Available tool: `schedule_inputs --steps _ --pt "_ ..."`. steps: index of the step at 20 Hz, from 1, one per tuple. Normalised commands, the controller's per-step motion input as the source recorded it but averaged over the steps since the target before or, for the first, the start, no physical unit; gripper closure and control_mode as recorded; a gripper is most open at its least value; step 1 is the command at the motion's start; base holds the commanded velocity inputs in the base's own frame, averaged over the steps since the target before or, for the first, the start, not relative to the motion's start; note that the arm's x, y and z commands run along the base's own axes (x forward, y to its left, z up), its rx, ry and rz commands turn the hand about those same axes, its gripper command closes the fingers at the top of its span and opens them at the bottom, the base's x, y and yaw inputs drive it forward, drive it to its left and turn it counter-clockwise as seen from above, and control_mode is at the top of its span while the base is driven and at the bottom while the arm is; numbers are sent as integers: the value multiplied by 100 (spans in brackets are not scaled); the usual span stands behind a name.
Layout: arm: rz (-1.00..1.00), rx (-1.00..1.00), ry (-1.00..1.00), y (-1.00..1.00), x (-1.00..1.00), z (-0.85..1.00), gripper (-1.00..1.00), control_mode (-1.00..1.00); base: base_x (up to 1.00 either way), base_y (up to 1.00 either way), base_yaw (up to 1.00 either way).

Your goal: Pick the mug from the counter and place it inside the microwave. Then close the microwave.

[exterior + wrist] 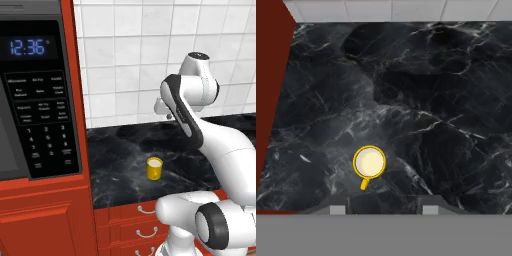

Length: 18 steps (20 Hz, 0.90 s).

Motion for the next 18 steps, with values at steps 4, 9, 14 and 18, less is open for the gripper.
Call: schedule_inputs --steps 4,9,14,18 --pt "0 0 3 0 -23 -15 -100 -100 0 0 0" --pt "0 0 21 7 -38 -61 -100 -100 0 0 0" --pt "0 0 16 12 -4 -94 -100 -100 0 0 0" --pt "-3 0 5 14 0 -91 -100 -100 0 0 0"
